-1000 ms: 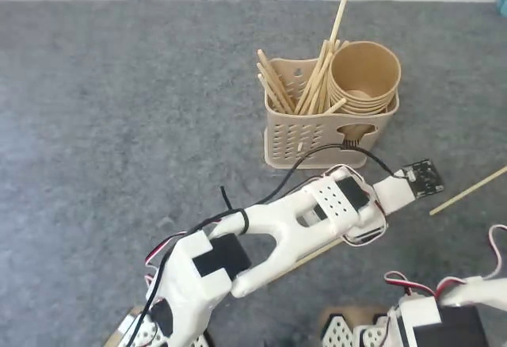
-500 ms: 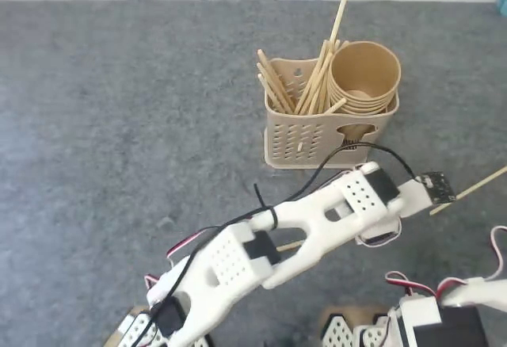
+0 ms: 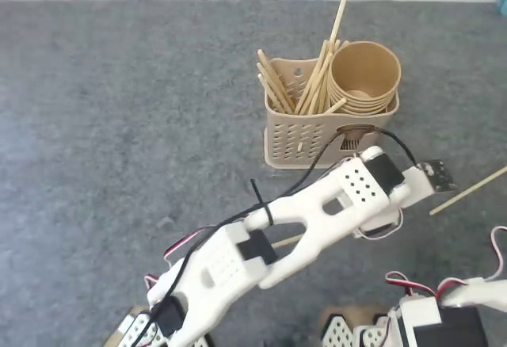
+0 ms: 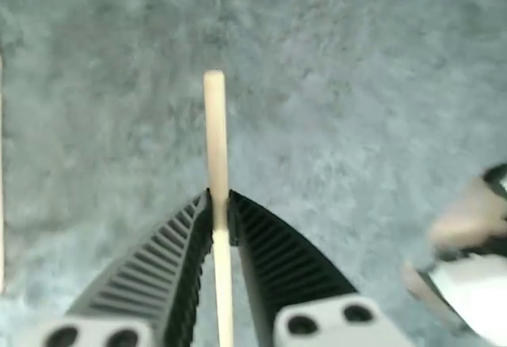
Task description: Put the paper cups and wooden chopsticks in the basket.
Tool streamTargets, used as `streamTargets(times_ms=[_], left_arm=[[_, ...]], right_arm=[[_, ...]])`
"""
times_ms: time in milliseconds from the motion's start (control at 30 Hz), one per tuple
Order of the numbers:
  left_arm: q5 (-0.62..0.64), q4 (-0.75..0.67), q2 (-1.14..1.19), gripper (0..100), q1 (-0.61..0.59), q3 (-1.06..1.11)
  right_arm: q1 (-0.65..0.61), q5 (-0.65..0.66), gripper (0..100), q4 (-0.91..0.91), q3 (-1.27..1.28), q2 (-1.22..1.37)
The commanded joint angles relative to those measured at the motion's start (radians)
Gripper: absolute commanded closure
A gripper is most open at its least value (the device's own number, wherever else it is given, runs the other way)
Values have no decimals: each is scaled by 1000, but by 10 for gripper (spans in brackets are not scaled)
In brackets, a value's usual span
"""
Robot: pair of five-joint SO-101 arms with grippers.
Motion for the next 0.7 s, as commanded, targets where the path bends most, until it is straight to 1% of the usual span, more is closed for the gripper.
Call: streamTargets(times_ms=[0, 167, 333, 467, 600, 667], left_arm=[[26, 12, -241, 990, 35, 113], [25, -61, -551, 990, 109, 364], [20, -189, -911, 989, 112, 631], [-32, -255, -1132, 989, 38, 750], [-34, -272, -1281, 989, -55, 751], [-34, -318, -1352, 989, -97, 751]], right_arm=[[8, 12, 768, 7, -9, -76], [2, 8, 768, 7, -9, -76], [1, 9, 768, 16, -8, -76], [2, 11, 768, 67, -11, -76], [4, 11, 768, 68, -8, -67], [1, 11, 768, 70, -6, -65]])
